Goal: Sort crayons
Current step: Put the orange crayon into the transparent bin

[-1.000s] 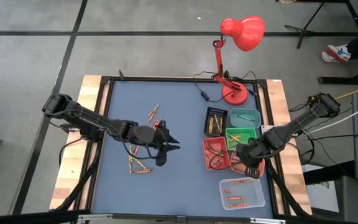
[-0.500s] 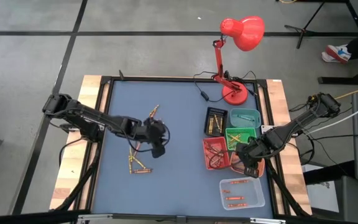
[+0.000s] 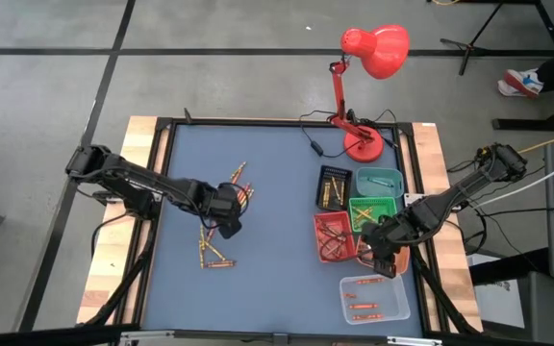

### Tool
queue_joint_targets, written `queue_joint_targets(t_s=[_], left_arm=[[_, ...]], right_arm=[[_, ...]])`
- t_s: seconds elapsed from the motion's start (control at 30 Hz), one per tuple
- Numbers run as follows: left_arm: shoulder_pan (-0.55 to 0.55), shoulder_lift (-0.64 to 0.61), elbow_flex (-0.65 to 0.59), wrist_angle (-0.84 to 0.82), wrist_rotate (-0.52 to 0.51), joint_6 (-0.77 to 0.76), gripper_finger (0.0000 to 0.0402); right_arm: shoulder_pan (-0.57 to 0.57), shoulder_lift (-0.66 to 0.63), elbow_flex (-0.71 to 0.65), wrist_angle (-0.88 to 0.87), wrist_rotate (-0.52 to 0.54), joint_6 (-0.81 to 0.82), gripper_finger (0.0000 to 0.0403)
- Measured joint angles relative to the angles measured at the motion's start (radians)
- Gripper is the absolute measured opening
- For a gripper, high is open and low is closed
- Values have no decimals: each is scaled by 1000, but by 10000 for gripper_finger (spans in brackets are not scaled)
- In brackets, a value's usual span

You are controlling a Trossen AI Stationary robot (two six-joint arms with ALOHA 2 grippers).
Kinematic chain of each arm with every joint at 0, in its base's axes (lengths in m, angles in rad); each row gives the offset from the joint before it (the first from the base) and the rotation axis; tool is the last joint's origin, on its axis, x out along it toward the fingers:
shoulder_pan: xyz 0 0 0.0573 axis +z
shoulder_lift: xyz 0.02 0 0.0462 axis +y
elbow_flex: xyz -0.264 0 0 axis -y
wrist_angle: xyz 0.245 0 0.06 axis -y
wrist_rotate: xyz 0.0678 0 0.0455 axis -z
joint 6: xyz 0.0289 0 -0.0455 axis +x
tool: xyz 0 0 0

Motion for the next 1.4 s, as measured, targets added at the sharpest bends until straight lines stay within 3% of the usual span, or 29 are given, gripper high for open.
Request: queue_joint_targets(t_s=[0.27,0.53,1.03,1.4], left_arm=[[0,0,-113,16,15,-128,89],[-1,0,-182,125,60,-135,89],[-36,0,-243,232,72,-164,87],[-43,-2,-272,291,70,-190,45]], right_arm=[[0,0,0,108,20,-2,147],[0,0,0,123,103,-3,147],[0,0,0,147,105,-3,147],[0,0,0,150,105,-3,147]])
